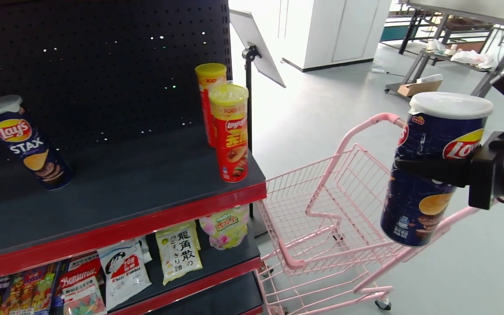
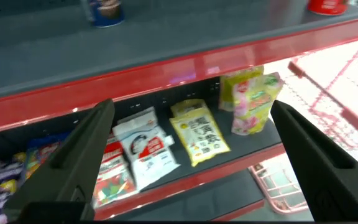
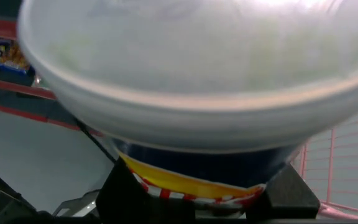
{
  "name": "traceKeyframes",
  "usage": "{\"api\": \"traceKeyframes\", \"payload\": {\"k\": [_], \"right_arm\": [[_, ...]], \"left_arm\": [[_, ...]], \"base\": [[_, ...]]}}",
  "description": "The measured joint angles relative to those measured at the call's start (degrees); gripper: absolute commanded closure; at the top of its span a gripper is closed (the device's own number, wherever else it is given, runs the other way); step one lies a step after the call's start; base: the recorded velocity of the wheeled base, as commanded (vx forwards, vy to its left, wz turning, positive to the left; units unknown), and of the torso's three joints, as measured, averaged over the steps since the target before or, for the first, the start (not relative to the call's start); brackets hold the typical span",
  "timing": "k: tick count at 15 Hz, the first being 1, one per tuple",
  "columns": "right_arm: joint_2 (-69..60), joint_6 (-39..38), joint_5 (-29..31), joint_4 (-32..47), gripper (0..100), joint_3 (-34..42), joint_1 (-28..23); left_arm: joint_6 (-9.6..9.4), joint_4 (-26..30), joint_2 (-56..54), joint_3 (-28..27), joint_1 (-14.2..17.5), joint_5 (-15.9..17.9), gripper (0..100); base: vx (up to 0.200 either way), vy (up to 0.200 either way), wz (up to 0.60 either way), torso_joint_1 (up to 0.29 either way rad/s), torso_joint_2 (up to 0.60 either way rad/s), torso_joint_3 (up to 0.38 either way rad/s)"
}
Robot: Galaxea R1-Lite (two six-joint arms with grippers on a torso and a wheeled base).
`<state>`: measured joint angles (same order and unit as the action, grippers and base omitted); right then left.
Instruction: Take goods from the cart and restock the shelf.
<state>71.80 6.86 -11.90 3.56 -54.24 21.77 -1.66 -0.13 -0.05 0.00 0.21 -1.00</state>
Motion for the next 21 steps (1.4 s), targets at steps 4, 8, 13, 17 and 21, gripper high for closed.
{"api": "traceKeyframes", "payload": {"k": [4,8,13,17,21], "right_arm": [[-0.88,0.17,-0.09,-0.01,100,2.28,0.02],[-4.63,0.17,-0.06,-0.11,100,7.28,-0.28],[-9.31,0.16,-2.28,-0.77,100,10.03,0.71],[-8.69,1.39,-5.17,-10.37,100,14.38,5.07],[-7.61,1.45,-7.73,-11.28,100,15.19,8.29]], "left_arm": [[0.13,-0.02,0.00,0.00,-0.07,-0.04,0],[0.46,-0.05,0.00,0.00,-0.07,-0.11,0],[0.44,-0.02,0.00,0.00,-0.02,-0.04,0],[0.44,0.02,0.00,0.00,-0.11,-0.04,0],[0.44,-0.02,0.00,0.00,-0.05,-0.04,0]], "base": [[0.000,0.000,0.45,0.008,0.00,-0.004],[0.000,0.000,0.00,0.000,0.00,0.000],[0.000,0.120,0.00,-0.001,0.00,0.001],[0.000,0.200,0.00,0.005,0.00,0.004],[0.000,0.200,0.00,0.002,0.00,0.001]]}}
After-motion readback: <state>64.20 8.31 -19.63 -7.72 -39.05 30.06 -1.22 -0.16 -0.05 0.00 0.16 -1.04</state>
